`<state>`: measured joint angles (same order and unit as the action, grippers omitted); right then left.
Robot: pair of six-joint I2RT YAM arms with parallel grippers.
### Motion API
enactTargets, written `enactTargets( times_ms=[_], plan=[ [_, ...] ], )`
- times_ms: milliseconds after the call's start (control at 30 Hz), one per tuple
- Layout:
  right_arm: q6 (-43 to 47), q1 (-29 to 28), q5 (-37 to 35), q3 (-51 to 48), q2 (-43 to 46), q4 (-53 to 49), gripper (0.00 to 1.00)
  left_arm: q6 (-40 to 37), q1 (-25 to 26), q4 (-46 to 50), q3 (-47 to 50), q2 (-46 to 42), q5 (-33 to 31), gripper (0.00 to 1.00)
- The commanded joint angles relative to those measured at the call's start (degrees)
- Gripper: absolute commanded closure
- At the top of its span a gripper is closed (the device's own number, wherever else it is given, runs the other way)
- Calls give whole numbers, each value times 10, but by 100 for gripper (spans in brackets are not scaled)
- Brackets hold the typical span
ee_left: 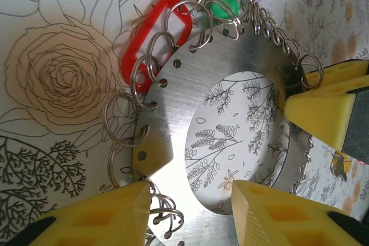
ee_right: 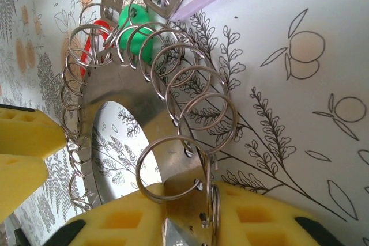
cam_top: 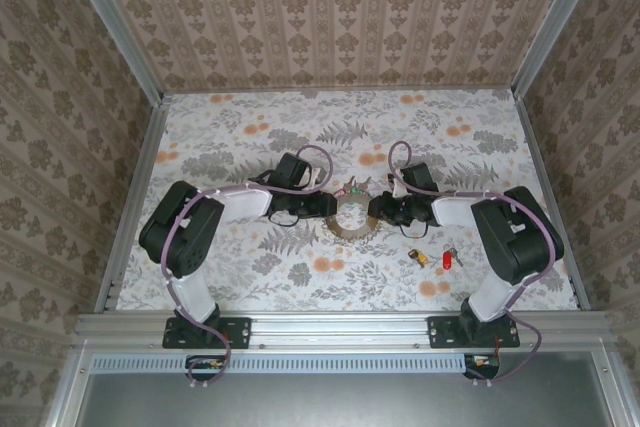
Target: Put the keys on the keyring
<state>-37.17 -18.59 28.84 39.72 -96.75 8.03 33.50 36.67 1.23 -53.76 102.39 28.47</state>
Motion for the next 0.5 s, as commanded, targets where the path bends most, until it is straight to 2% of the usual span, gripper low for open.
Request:
enactTargets(
  times_ms=[0, 33, 200, 300, 467],
  plan=[
    [15, -7, 30, -9, -10, 23, 81, 11, 4, 11, 11, 0, -15, 57],
    [15, -4, 33, -10, -7, 25, 86, 12, 4, 13, 12, -5, -21, 57],
    [15, 10, 55, -12, 42, 16, 95, 10, 0, 25, 24, -62, -64, 48],
    [20, 15, 84, -7, 85, 10, 100, 15, -16, 29, 34, -110, -84, 39],
    [20, 25, 134, 6, 156, 18, 100, 15, -55, 23, 46, -201, -81, 18]
  ],
)
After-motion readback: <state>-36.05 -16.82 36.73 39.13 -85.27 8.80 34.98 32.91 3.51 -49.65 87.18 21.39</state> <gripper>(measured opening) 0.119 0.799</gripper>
